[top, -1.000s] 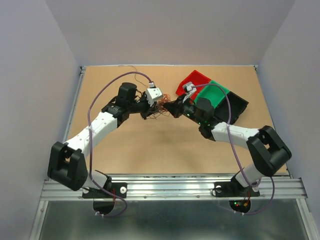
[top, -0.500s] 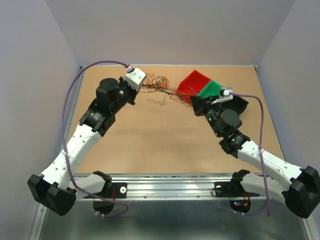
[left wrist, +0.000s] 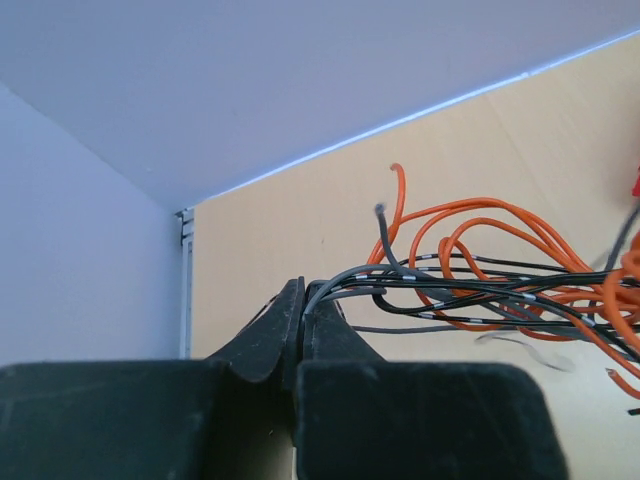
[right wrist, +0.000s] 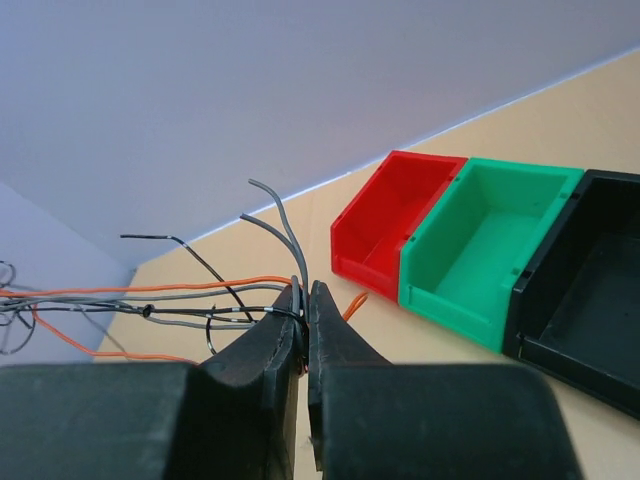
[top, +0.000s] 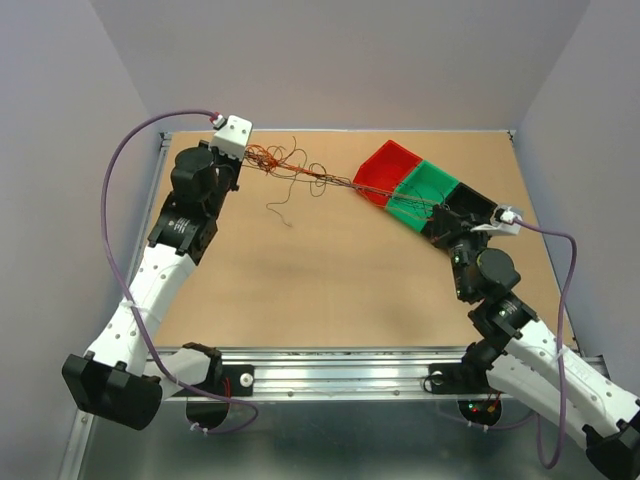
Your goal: Untangle the cables
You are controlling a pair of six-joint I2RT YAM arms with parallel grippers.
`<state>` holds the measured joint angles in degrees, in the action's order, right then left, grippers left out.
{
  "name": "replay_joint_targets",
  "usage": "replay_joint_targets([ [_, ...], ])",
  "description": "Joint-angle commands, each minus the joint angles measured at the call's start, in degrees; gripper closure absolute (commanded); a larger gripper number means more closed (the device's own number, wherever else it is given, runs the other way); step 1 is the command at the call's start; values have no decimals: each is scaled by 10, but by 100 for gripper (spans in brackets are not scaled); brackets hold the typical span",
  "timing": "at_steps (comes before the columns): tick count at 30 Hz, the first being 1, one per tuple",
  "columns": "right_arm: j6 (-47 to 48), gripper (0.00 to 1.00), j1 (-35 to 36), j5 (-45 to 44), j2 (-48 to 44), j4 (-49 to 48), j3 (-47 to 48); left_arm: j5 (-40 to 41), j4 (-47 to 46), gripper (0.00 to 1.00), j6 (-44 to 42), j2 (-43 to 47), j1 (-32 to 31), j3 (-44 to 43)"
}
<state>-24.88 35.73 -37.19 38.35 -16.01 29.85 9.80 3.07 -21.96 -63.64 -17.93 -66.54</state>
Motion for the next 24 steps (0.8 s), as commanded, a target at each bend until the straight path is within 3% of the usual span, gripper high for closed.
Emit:
replay_joint_targets([
  [1, 7, 99, -23, -199, -67, 53, -29, 137, -76, 100, -27, 23, 74, -11],
  [5, 24, 99, -23, -93, -85, 53, -30, 47, -45, 100, -13, 15, 71, -7],
  [6, 60, 91, -23, -44, -77, 50, -27, 3, -37, 100, -12, 14, 72, -6],
  [7, 80, 69, -23, 12, -70, 39, -23, -94, -33, 100, -15, 18, 71, 0],
  [8, 97, 54, -22, 136, -59, 37, -16, -149, -32, 100, -15, 24, 63, 17],
  [9, 126, 39, -23, 199, -45, 35, -10, -193, -32, 100, -17, 29, 53, 26],
  [10, 136, 18, -22, 255, -17, 21, -5, -227, -32, 100, -19, 41, 41, 37],
  [12, 155, 6, -23, 388, 21, -16, -5, -296, -32, 100, -39, 55, -7, 62],
  [15, 164, 2, -23, 468, 72, -139, -27, -368, 0, 100, -55, 67, -53, 77],
  [24, 168, 4, -22, 604, 225, -247, 19, -407, 40, 100, -89, 59, -121, 93],
])
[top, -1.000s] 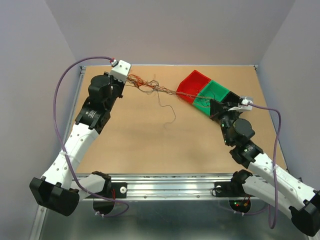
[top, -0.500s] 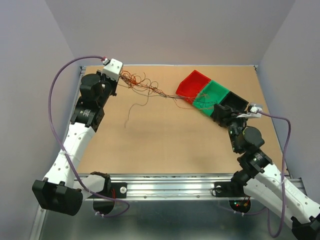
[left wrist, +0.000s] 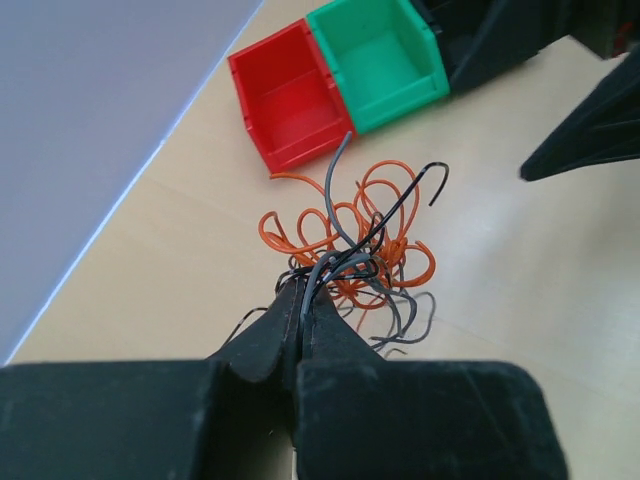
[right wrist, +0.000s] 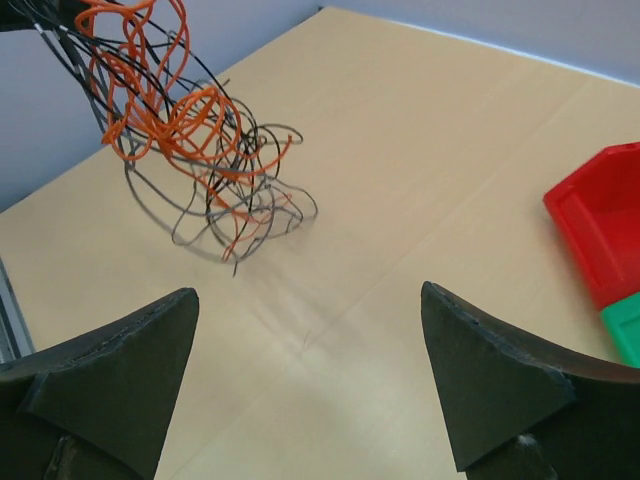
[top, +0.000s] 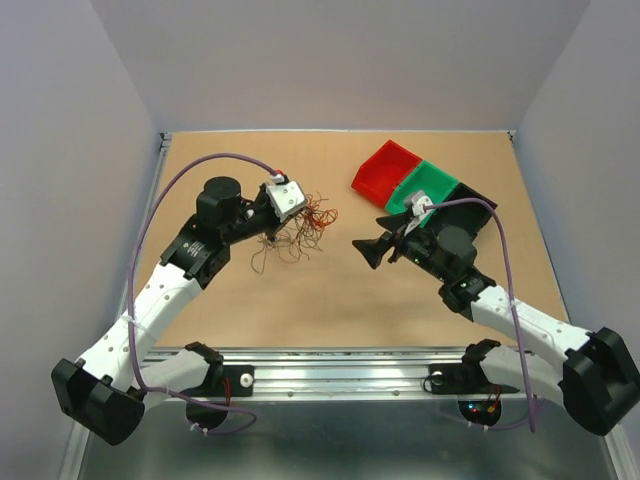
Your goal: Untangle the cables
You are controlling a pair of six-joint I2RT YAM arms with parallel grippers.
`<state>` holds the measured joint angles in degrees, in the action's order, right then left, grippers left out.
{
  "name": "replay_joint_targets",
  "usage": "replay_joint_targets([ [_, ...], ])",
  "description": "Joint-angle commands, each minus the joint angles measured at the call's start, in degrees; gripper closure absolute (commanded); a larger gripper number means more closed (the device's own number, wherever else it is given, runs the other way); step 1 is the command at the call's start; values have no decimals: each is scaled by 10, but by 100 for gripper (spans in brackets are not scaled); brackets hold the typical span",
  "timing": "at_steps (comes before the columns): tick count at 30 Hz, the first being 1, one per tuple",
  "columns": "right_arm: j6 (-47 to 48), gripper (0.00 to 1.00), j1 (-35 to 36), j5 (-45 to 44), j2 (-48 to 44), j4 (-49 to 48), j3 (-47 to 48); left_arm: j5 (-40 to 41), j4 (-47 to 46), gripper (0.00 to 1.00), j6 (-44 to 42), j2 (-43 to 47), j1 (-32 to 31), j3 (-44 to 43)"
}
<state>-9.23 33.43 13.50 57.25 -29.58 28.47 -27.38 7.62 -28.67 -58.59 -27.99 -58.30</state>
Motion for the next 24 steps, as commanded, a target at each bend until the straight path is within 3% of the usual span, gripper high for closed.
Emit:
replay_joint_targets([
  [1, 10, 4, 1, 108, 49, -122, 36, -31, -3, 100, -24, 5, -26, 12],
  [9, -16, 7, 4, 179, 122, -200, 63, -12, 5, 100, -34, -9, -72, 17],
  [14, -22, 18, 19, 205, 165, -215, 91, -12, 1, 100, -32, -8, -80, 13],
  [18, -23, 41, 30, 224, 200, -216, 115, 21, -16, 100, -17, -10, -84, 4],
  [19, -25, 60, 35, 223, 206, -216, 120, 33, -20, 100, -16, -14, -85, -1],
  [22, -26, 93, 37, 212, 228, -212, 131, 74, -21, 100, -11, -20, -87, -31],
  [24, -25, 99, 37, 191, 238, -205, 135, 101, -23, 100, -10, -22, -87, -65],
])
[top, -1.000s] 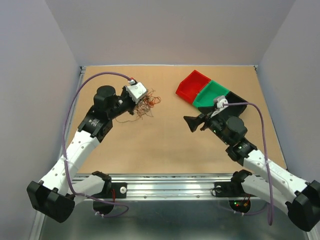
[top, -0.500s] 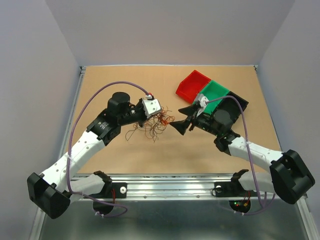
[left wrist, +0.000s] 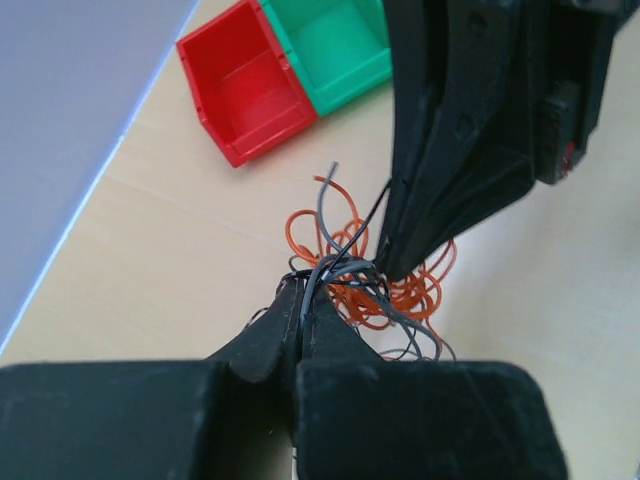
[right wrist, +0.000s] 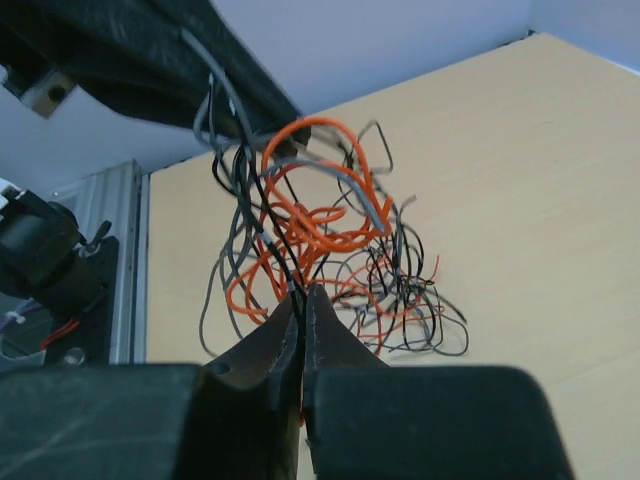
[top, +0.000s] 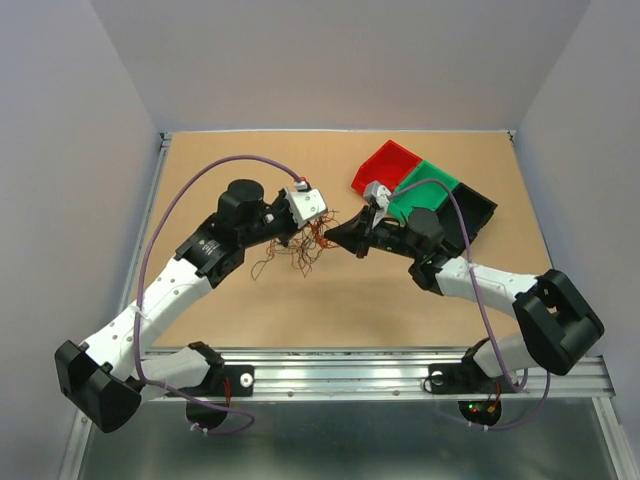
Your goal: Untangle the cables
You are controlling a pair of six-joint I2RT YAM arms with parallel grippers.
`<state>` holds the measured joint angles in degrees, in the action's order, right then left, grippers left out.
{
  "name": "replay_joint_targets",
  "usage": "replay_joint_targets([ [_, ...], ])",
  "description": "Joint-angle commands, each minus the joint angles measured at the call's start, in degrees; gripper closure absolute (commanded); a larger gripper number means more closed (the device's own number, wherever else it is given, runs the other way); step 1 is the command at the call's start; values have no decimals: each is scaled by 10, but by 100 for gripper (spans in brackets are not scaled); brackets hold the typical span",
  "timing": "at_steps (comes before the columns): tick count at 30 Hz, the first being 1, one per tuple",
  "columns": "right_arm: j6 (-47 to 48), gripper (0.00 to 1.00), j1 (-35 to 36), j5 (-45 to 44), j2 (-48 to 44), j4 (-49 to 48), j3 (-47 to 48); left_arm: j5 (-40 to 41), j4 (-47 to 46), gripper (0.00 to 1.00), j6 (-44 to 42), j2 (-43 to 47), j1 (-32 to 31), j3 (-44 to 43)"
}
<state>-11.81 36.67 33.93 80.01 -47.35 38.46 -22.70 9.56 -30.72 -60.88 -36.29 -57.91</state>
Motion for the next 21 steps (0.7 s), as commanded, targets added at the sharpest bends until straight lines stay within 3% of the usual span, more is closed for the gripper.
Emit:
replay_joint_targets([
  [1, 6, 100, 4, -23, 13, -21, 37, 63, -43, 100, 14, -1, -4, -81],
  [5, 21, 99, 5, -126, 37, 117, 84, 154, -29, 100, 24, -18, -4, -177],
  [6, 24, 99, 5, -197, 48, 157, 119, 186, -24, 100, 36, -23, -4, -230],
  [7, 28, 99, 5, -234, 72, 227, 139, 256, -23, 100, 42, -36, -4, -256],
  [10, 28, 99, 4, -394, 105, 311, 182, 379, -33, 100, 67, -55, -4, -350],
  [11, 28, 99, 5, -429, 120, 327, 188, 468, -48, 100, 71, -56, -4, -383],
  [13, 13, 99, 3, -524, 130, 353, 203, 548, -74, 100, 59, -56, -4, -399],
  [14, 4, 99, 4, -557, 129, 377, 205, 612, -88, 100, 52, -50, -4, -400],
  [17, -29, 99, -6, -642, 104, 397, 186, 682, -226, 100, -20, 2, 1, -321],
  [18, -36, 99, -12, -671, 75, 400, 175, 706, -318, 100, -41, 21, 4, -256],
  [21, -64, 99, -36, -694, 12, 404, 119, 710, -379, 100, -86, 59, 29, -189],
])
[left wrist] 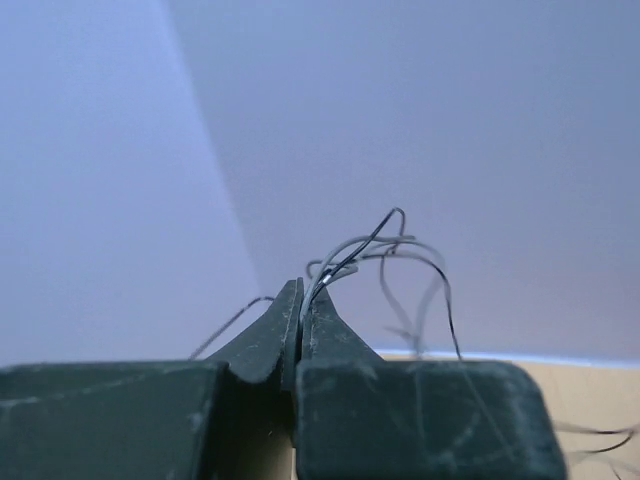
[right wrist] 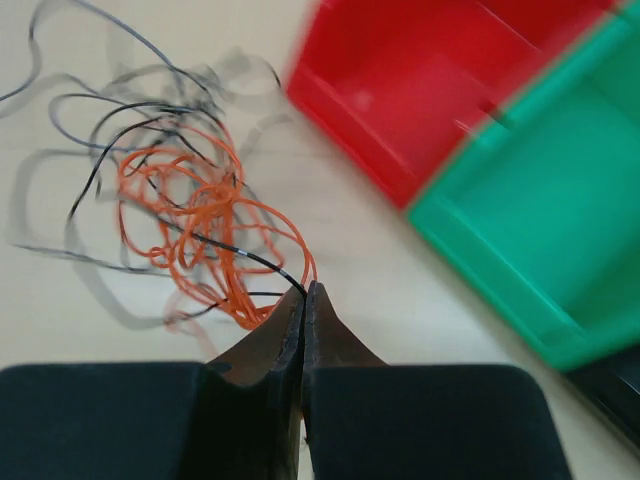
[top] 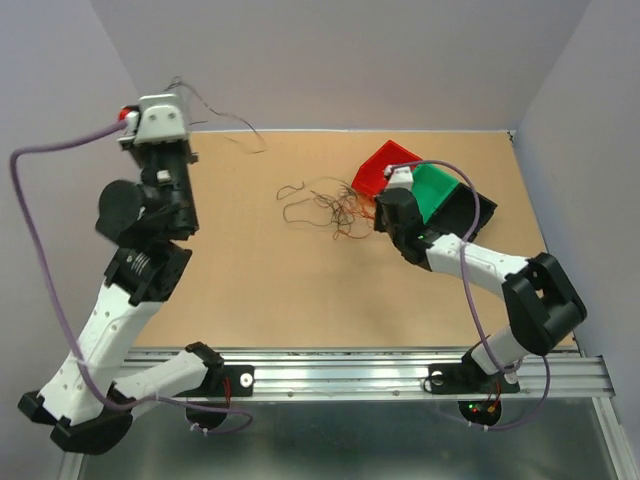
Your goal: Untangle the cables
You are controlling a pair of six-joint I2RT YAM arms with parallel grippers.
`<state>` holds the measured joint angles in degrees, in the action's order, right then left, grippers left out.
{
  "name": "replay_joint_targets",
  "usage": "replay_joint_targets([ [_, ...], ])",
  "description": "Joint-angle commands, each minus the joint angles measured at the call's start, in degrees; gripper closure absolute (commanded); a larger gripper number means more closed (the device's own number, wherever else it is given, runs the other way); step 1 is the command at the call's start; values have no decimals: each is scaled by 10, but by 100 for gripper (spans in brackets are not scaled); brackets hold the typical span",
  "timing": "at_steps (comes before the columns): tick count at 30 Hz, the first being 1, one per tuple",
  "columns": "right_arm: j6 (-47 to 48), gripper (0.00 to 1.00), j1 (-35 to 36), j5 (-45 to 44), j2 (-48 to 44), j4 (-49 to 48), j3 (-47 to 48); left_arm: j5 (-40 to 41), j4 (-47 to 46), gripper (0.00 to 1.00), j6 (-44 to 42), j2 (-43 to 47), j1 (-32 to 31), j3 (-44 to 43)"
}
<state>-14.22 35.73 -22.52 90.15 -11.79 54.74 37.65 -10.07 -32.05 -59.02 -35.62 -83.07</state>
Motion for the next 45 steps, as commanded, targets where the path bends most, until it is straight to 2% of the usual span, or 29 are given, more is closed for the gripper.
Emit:
replay_joint_targets([
  [1, -45, 100, -33, -129, -137, 48, -58, 106, -168, 100, -72, 35, 31, 64],
  [6, -38, 99, -42, -96, -258, 48, -132, 64, -124, 100, -28, 1, 96, 68],
  [8, -28, 100, -41, -37, -298, 48, -144, 25, -84, 100, 8, -12, 131, 62],
  [9, -20, 100, -41, 28, -306, 48, -150, -45, -47, 100, 39, -15, 138, 59],
  [14, 33, 100, -41, 214, -311, 6, -155, -278, 61, 100, 74, -68, 141, 45],
  [16, 40, 99, -41, 292, -298, -16, -147, -324, 96, 100, 82, -98, 140, 33],
  [18, 46, 99, -40, 352, -290, -35, -144, -374, 94, 100, 91, -111, 141, 47],
  [19, 49, 99, -41, 421, -289, -64, -151, -398, 91, 100, 94, -122, 141, 54],
  [20, 50, 96, -40, 454, -292, -76, -155, -429, 88, 100, 96, -128, 141, 65],
  [21, 51, 89, -40, 481, -295, -89, -161, -441, 84, 100, 102, -131, 141, 65],
  [22, 51, 56, -40, 522, -305, -101, -168, -456, 73, 100, 105, -139, 140, 81],
  [23, 50, 36, -40, 528, -310, -113, -173, -473, 67, 100, 106, -142, 140, 90],
  [25, 46, 12, -39, 491, -323, -112, -184, -539, 44, 100, 112, -141, 141, 122],
  [27, 46, 7, -40, 444, -328, -110, -191, -616, 37, 100, 117, -142, 140, 146],
  [30, 61, 5, -40, 401, -320, -116, -191, -686, 48, 100, 111, -152, 123, 158],
  [34, 67, 9, -39, 425, -291, -184, -194, -689, 78, 100, 75, -155, 56, 177],
  [37, 60, 20, -40, 433, -266, -210, -189, -674, 92, 100, 60, -153, 25, 189],
  [38, 56, 27, -39, 432, -261, -225, -189, -665, 96, 100, 53, -154, 9, 191],
  [42, 53, 32, -39, 433, -248, -242, -189, -661, 114, 100, 47, -159, -4, 189],
  [45, 56, 48, -40, 429, -241, -241, -186, -663, 122, 100, 46, -160, -8, 186],
])
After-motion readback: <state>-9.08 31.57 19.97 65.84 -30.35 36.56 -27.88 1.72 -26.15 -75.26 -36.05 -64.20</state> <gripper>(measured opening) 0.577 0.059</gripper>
